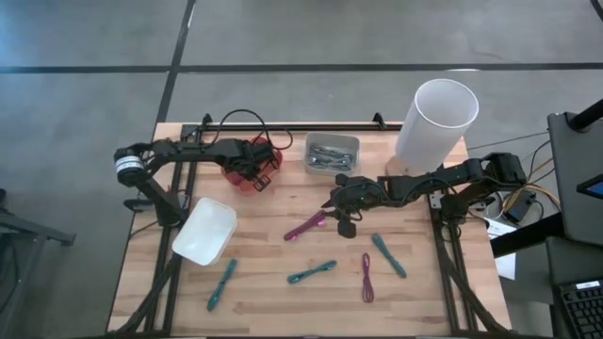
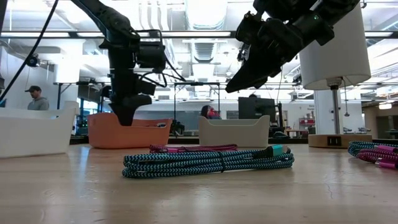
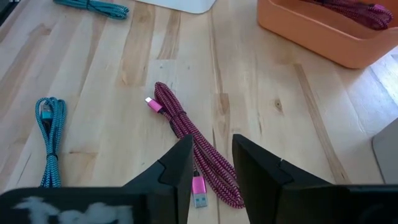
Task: Pick & Place USB Port
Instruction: Put the top left pink USB cable into the orange bin, then put the top pink USB cable into the orange bin
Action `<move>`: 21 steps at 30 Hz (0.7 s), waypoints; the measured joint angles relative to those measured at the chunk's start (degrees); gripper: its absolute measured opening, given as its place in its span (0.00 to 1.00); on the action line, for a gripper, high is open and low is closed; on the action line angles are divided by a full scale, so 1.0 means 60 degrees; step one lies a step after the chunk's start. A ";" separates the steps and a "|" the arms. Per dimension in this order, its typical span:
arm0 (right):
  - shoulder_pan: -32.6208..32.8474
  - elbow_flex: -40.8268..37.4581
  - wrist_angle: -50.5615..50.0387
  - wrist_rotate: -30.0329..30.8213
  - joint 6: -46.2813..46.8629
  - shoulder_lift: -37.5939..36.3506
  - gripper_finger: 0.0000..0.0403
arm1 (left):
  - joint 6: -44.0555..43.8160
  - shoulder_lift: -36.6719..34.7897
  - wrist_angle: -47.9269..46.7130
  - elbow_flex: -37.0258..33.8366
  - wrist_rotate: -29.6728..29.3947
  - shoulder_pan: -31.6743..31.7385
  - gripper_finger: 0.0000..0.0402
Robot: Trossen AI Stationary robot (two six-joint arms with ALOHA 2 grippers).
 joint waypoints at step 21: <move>0.0000 0.0000 -0.0034 -0.0008 -0.0109 0.0157 0.31 | 0.0486 -0.0024 0.0496 0.0357 0.0011 0.0015 0.19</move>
